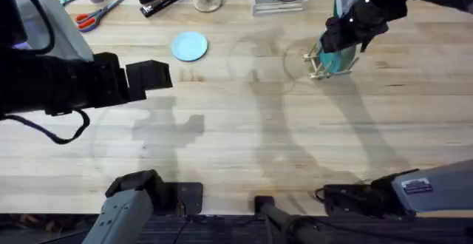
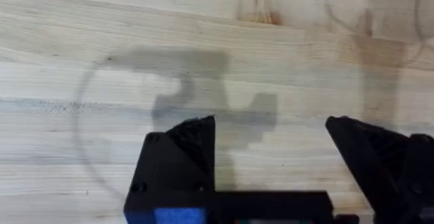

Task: Pick up the plates from the table one by one and place each into a slot on the dish rack.

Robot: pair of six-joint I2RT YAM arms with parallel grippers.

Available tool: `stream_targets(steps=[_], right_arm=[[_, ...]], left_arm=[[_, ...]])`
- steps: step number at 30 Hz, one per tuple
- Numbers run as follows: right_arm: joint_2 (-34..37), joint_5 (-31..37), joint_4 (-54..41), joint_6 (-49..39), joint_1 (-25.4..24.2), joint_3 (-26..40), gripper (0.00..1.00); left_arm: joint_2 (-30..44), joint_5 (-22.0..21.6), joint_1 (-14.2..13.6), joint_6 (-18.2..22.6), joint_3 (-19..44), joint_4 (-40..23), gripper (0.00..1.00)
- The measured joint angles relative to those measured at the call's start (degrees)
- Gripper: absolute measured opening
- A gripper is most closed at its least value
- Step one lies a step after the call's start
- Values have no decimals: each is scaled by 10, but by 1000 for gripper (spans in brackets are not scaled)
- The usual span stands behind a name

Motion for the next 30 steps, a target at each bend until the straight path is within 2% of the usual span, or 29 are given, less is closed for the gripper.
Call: stream_targets(steps=[8, 17, 23, 30], right_arm=[[-46, 3, -1, 0, 0, 4, 226], [-112, 81, -13, 0, 0, 11, 346], [-134, 99, -22, 0, 0, 11, 400], [-203, 103, -49, 0, 0, 11, 548]], left_arm=[[0, 0, 0, 0, 0, 0, 993], [0, 0, 0, 0, 0, 0, 993], [0, 0, 0, 0, 0, 0, 993], [0, 0, 0, 0, 0, 0, 994]])
